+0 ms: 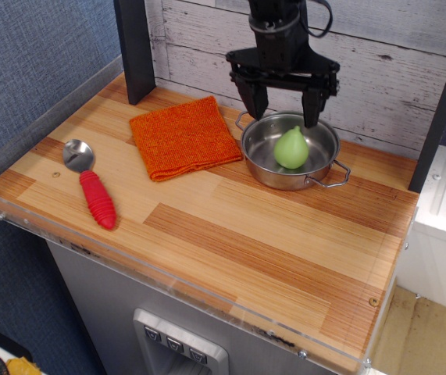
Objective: Place green object inside silver pot.
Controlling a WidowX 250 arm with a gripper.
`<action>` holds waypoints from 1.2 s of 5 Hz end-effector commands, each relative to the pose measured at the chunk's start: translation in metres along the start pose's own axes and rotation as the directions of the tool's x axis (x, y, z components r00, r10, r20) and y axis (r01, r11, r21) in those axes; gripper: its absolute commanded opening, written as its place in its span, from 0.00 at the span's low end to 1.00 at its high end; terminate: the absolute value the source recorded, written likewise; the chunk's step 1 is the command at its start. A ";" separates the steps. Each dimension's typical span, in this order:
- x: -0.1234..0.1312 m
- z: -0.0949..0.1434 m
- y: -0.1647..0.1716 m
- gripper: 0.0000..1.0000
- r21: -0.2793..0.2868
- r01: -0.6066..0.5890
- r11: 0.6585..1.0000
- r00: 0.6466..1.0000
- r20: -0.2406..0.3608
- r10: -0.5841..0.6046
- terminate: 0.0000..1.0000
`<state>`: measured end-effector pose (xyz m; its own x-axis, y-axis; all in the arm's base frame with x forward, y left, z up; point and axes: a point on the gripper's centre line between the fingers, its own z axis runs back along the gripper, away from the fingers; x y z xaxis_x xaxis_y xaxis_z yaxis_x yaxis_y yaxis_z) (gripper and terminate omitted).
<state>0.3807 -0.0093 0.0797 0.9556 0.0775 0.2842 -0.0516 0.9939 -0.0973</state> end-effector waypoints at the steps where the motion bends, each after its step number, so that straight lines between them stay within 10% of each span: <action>1: -0.021 0.063 0.025 1.00 0.033 -0.034 0.999 0.997 -0.068 0.036 0.00; 6: -0.141 0.069 0.064 1.00 0.135 -0.149 0.980 0.963 -0.205 0.175 0.00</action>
<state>0.2235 0.0483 0.0900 0.9734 0.2249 0.0444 -0.2249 0.9744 -0.0058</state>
